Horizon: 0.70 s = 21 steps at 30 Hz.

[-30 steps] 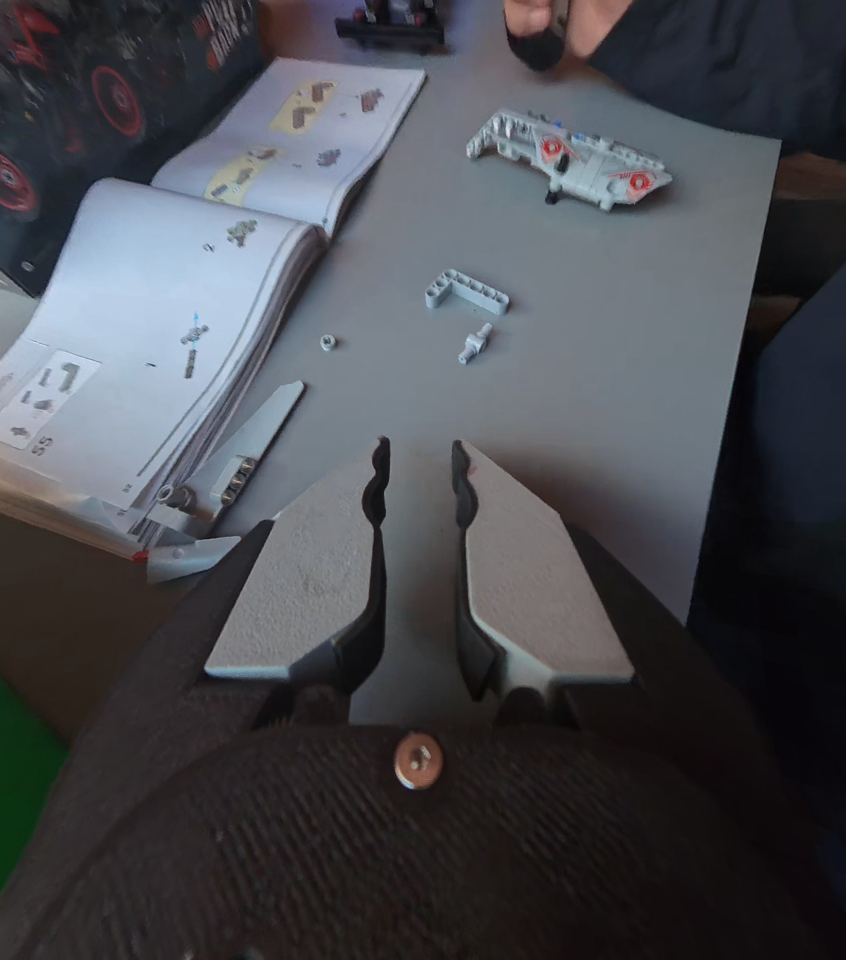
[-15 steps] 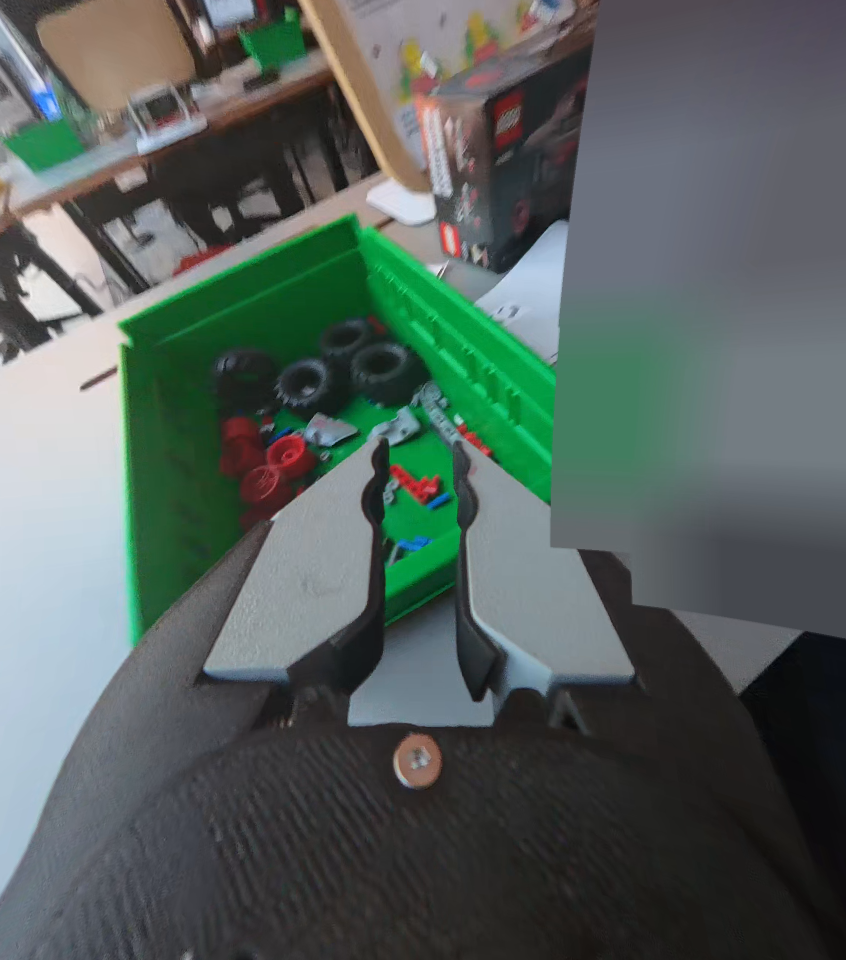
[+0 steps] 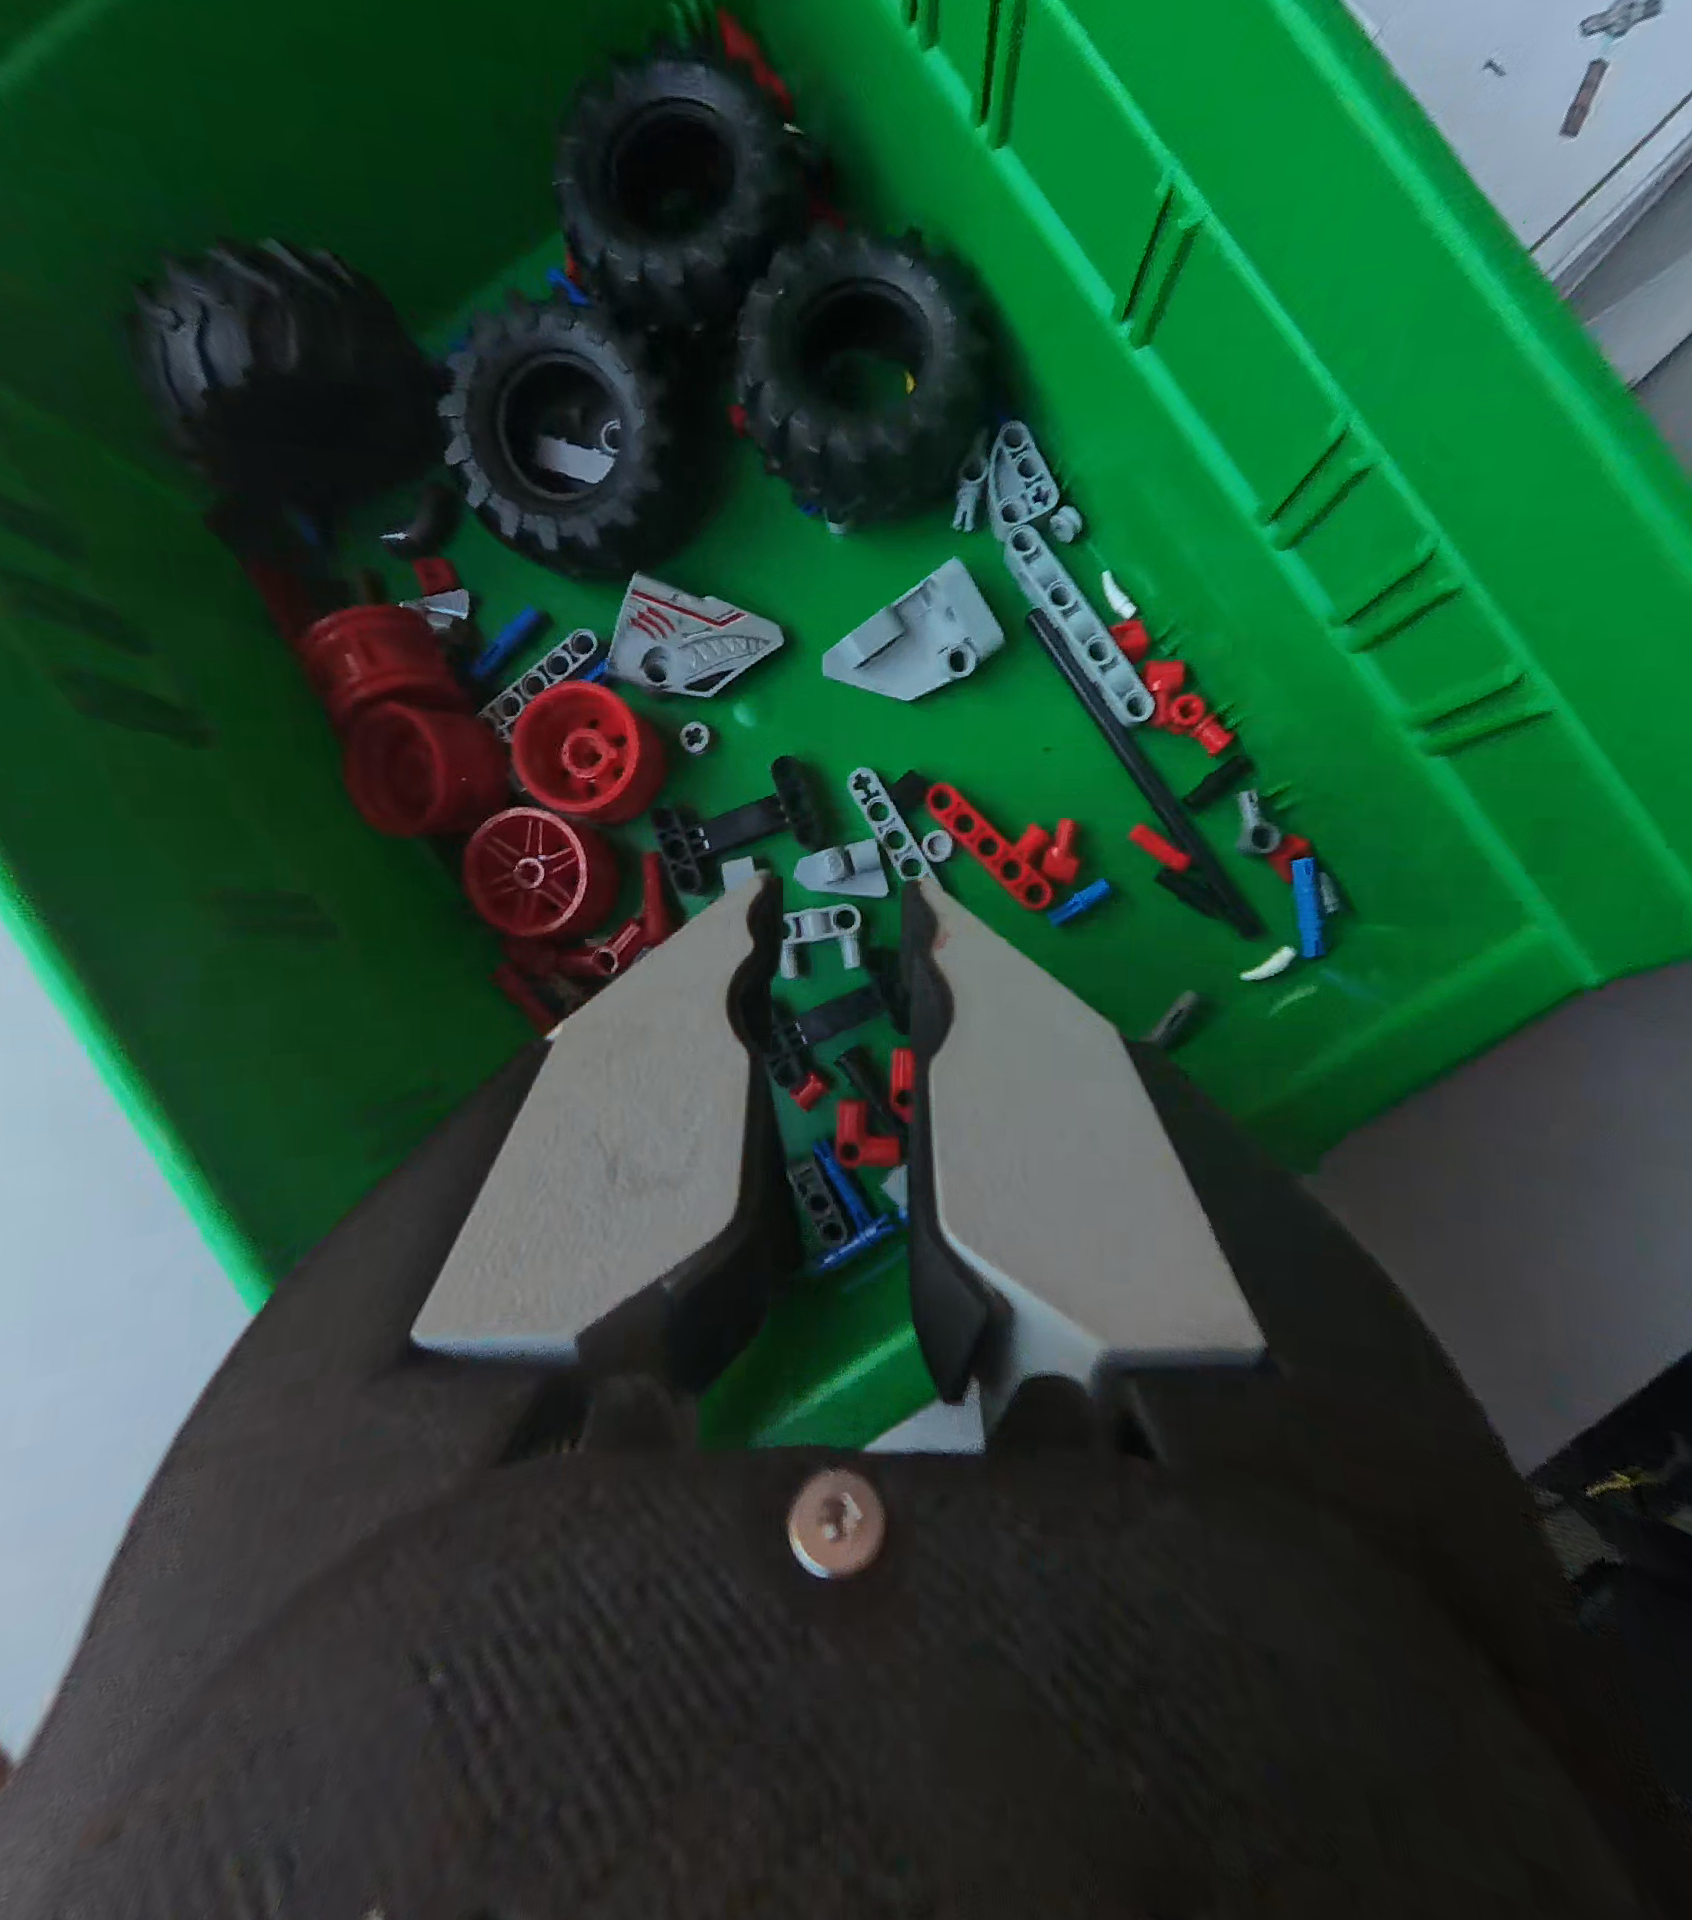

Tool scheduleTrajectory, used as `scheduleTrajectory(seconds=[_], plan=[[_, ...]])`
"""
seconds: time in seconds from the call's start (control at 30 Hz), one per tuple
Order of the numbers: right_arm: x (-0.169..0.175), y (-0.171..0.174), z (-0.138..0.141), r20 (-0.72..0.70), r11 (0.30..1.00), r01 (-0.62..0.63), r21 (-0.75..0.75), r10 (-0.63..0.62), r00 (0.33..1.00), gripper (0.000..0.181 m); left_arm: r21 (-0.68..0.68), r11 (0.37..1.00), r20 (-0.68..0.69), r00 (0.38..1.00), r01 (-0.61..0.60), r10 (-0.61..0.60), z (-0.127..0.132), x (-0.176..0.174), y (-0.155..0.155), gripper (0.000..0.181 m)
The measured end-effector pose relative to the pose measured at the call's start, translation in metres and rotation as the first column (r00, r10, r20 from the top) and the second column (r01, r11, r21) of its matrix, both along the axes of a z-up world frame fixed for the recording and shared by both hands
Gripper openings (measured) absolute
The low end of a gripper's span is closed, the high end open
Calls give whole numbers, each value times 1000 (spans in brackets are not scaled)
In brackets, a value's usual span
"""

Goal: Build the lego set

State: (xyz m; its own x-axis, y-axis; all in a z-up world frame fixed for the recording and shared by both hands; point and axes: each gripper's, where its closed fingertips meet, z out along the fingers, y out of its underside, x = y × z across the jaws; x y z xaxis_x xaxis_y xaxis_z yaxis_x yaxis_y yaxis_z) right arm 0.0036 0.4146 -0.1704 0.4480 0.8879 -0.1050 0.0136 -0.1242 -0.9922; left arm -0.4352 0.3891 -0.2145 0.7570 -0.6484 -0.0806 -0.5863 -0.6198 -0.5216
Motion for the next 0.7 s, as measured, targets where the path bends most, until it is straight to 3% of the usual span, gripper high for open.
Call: scheduleTrajectory(seconds=[0.03, 0.3, 0.47, 0.7], plan=[[-2, -1, -1, 1, 1000, -10, -4, 10, 1000, 16, 22, 1000, -10, 1000, 0, 1, 0, 1, 3, 20], [-17, -11, -1, 15, 997, -74, 1, 74, 997, 17, 254, 967, 107, 994, -32, 5, 32, 30, 45, 19], [-19, -8, -3, 11, 997, -81, -14, 81, 997, 17, 358, 932, 122, 992, -61, 18, 35, 31, 55, 18], [-19, -1, -6, 26, 998, -66, -24, 67, 997, 17, 318, 945, 179, 984, -77, 20, 19, 31, 54, 16]])
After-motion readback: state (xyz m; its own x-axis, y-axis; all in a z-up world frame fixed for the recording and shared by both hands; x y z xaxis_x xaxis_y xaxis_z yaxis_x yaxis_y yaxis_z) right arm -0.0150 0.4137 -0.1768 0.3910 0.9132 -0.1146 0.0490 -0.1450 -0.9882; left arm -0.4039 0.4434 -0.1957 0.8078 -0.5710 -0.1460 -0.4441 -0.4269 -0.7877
